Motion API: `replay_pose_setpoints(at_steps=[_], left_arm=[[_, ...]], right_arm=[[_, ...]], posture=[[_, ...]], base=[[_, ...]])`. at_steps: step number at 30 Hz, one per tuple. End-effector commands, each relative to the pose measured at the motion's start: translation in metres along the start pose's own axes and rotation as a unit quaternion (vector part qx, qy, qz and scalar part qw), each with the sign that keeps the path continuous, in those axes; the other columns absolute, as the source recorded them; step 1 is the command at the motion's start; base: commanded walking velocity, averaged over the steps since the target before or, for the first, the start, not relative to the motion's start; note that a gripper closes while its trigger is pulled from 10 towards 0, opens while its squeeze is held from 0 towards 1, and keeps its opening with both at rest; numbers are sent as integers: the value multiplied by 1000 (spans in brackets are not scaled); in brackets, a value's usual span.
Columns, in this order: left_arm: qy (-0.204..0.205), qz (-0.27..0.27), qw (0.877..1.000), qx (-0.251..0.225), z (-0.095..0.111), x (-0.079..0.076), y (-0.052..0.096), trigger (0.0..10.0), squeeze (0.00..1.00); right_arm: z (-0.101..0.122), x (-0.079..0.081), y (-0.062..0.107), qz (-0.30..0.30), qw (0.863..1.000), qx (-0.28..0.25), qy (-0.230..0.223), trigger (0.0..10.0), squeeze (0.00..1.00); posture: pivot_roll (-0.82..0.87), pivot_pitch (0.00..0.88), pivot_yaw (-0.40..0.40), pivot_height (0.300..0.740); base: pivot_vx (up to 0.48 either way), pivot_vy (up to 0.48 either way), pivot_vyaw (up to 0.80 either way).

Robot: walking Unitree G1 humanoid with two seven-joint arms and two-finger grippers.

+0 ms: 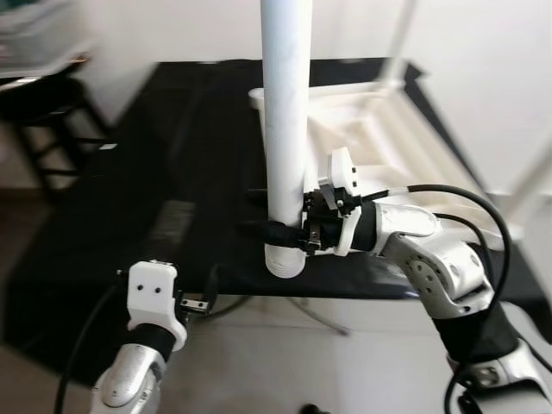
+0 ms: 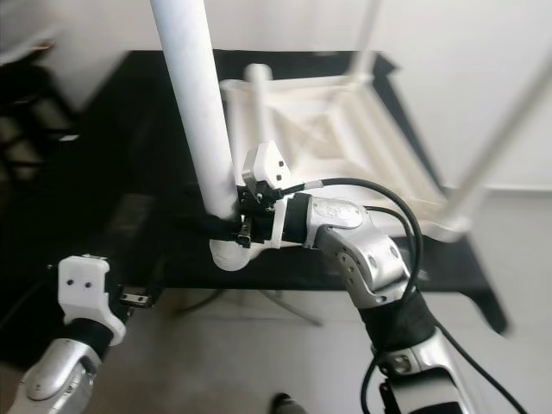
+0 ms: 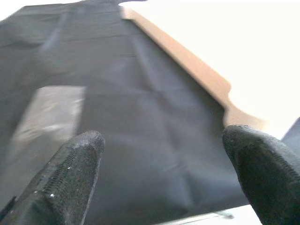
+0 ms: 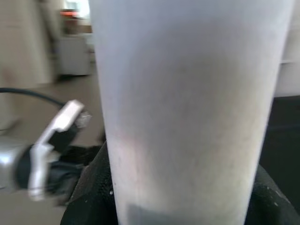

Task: Building children table

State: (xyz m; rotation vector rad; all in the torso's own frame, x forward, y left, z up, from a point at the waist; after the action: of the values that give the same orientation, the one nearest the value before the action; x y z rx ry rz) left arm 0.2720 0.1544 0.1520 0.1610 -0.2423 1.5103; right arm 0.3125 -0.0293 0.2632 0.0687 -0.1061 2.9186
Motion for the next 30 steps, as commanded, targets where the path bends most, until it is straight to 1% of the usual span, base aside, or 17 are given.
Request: replay_pose_setpoints(at_steps=[1, 8, 10, 11, 13, 14, 17, 18, 19, 23, 24, 27, 30], left_arm=[[-14, 5, 1000, 3, 0, 5, 3, 10000, 0], [-5, 12, 1000, -4, 3, 8, 3, 10000, 0], [-11, 14, 1000, -1, 1, 9, 3, 10000, 0], [-11, 14, 1000, -1, 1, 9, 3, 10000, 0], [-11, 15, 1000, -1, 1, 9, 3, 10000, 0], [-11, 15, 1000, -1, 1, 9, 3, 10000, 0], [-11, 14, 1000, -3, 1, 8, 2, 10000, 0], [-11, 14, 1000, -3, 1, 8, 2, 10000, 0], [-11, 14, 1000, -3, 1, 8, 2, 10000, 0], [-11, 13, 1000, -4, 1, 7, 1, 10000, 0], [-2, 16, 1000, -4, 1, 8, 1, 10000, 0], [9, 21, 1000, -1, 1, 9, 2, 10000, 0], [12, 31, 999, 13, -4, 11, 3, 10000, 0]], right_arm=[[8, -2, -6, -6, 1000, -13, 15, 10000, 0], [8, 1, -11, -2, 1000, -16, 18, 10000, 0], [2, -2, -13, -15, 1000, -2, 5, 10000, 0], [2, -2, -13, -15, 1000, -2, 5, 10000, 0], [3, -8, -14, -41, 999, -16, 4, 10000, 0], [3, -8, -14, -41, 999, -16, 4, 10000, 0], [1, -10, -15, -51, 999, -10, 15, 10000, 0], [4, -8, -14, -38, 999, -18, 18, 10000, 0], [4, -8, -14, -38, 999, -18, 18, 10000, 0], [7, -7, -11, -31, 999, -24, 25, 10000, 0], [4, -12, -10, -42, 999, -10, 25, 10000, 0], [-1, -4, -3, -9, 999, 18, 43, 10000, 0], [-7, 11, 6, 46, 997, 49, 33, 10000, 0]], posture=[[-30, 195, 26, 740], [-31, 197, 26, 740], [-32, 195, 26, 740], [-32, 195, 26, 740], [-35, 192, 26, 740], [-35, 192, 26, 740], [-40, 187, 25, 740], [-42, 185, 24, 740], [-42, 185, 24, 740], [-44, 181, 24, 740], [-43, 180, 22, 740], [-46, 180, 22, 740], [-47, 182, 22, 740]], base=[[0, 0, -431], [0, 0, -62], [396, 0, -400], [480, 0, -800], [480, 0, -800], [480, 0, -800], [425, 0, 0], [420, 0, 0], [420, 0, 0], [420, 0, 800], [0, 0, 0], [0, 0, 0], [0, 0, 0]])
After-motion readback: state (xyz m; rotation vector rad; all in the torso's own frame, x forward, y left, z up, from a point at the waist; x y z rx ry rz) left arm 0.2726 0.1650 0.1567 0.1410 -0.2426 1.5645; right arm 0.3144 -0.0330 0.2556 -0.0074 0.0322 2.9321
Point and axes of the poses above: a point about 5 cm out from each wrist's last joint towards the gripper, its own y axis pointing back from the gripper into the wrist, its own z axis along the axis of the wrist's last joint, x = y × z, the point moved 6 cm from there along -y, pointing out of the wrist towards the gripper, and after that the axes turned 15 degrees about -y, right-handed, at the moved point
